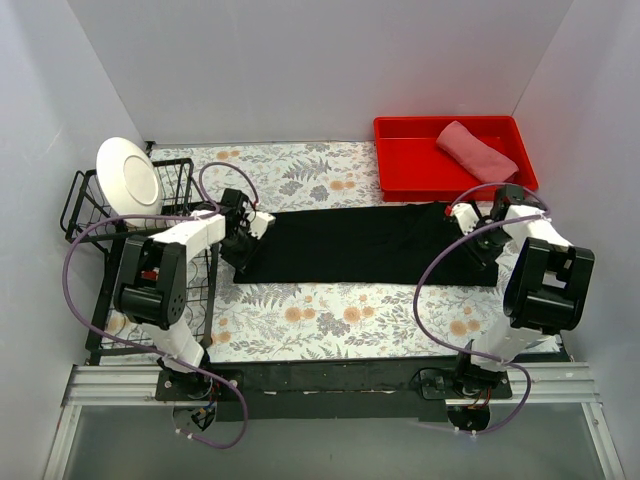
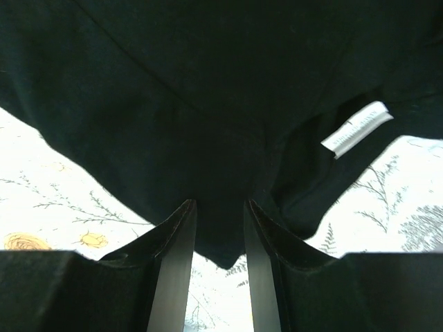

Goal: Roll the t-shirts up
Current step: Fold the T-shirt at the center of the board.

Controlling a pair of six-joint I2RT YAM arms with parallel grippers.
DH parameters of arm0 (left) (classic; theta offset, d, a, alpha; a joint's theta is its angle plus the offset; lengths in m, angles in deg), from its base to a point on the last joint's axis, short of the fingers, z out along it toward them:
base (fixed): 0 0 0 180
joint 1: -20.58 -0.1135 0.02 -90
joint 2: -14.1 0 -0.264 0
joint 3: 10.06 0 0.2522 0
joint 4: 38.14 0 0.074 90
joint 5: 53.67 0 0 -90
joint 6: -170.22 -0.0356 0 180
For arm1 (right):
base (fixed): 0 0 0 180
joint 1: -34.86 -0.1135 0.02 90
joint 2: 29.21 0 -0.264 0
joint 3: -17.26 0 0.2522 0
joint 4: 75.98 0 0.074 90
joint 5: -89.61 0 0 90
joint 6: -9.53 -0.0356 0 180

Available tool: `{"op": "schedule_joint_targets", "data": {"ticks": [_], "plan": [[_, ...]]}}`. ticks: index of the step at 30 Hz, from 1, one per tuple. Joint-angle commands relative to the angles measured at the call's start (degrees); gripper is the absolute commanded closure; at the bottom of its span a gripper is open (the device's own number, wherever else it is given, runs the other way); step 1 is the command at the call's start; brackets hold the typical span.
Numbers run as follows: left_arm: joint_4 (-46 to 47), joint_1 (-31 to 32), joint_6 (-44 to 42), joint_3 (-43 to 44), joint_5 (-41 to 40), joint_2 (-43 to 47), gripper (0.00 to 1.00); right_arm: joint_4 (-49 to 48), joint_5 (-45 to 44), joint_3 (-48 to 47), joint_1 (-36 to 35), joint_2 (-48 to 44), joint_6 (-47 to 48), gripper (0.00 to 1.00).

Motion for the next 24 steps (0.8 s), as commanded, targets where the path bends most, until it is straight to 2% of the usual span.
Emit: {"op": "schedule_joint_targets", "data": {"ticks": [1,9,18,22,23,24], "plan": [[2.51,-0.09,0.6,-2.62,-0.46,-1.08,0.76,0.25,-1.34,-1.81,0.5,2.83,2.55,0.59],[0.93,-0.18,-0.1,-11.14,-1.16,0.85,0.78,-0.28,-6.69,-0.93,2.16,7.05,2.11,0.61],[-3.55,-0.18,-2.65,-18.88,-0.55,7.79,0.8,2.88,-8.19,3.99,3.04,5.47,3.52,0.63],[-8.47,-0.09,-4.58,-15.3,0.07,13.5,0.81,3.93,-8.72,2.33,3.57,5.47,2.64,0.63],[-10.48,-0.09,-5.81,-13.11,0.68,14.9,0.79,4.81,-8.63,1.62,3.92,5.82,1.94,0.63],[-11.11,-0.09,-5.91,-6.56,1.38,14.74,0.76,5.43,-7.33,-0.65,4.27,5.91,1.24,0.63]]}}
